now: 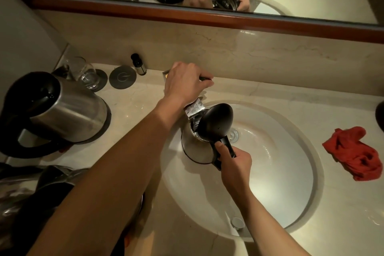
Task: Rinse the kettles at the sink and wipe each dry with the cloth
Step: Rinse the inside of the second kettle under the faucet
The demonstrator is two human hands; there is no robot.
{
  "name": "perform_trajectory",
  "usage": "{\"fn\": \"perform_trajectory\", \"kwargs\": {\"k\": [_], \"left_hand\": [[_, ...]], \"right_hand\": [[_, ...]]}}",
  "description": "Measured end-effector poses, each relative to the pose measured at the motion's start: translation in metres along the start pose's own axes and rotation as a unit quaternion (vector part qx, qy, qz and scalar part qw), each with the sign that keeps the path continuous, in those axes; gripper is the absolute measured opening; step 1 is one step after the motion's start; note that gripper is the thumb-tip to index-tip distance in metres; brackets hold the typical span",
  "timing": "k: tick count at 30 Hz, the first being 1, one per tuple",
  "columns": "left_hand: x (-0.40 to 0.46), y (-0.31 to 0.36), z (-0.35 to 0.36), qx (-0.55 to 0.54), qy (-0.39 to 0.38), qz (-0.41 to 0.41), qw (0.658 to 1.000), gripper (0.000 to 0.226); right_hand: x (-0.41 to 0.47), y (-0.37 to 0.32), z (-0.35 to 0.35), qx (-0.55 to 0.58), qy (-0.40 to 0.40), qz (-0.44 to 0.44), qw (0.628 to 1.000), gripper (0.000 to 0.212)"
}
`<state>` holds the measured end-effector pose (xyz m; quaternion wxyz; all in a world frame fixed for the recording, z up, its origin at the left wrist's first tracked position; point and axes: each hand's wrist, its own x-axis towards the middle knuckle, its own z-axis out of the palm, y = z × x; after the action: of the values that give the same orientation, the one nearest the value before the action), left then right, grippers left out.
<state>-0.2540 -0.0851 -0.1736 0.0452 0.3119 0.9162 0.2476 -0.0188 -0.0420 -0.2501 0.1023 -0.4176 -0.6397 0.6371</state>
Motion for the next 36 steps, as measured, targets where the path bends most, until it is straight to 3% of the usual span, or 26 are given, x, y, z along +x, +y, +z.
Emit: {"fn": "perform_trajectory", "kwargs": {"k": [11,21,36], "left_hand": [[-0.0039,0.007,-0.0063,0.014,0.008,0.0,1.0,0.027],[-0.0039,0.0047,-0.0041,0.004,0.001,-0.006,1.0,0.026],[-0.002,0.0022,-0.001,0.01,0.004,-0.012,1.0,0.027]], "right_hand": [[-0.0027,-0.0001,0.0012,-0.017,0.009,-0.013,1.0,0.068],[-0.0003,-0.0005,0.0035,0.001,0.025,0.01,1.0,0.057],[-0.0052,0.0004,0.0056,-0.002,0.034,0.001,0.999,0.073]]}}
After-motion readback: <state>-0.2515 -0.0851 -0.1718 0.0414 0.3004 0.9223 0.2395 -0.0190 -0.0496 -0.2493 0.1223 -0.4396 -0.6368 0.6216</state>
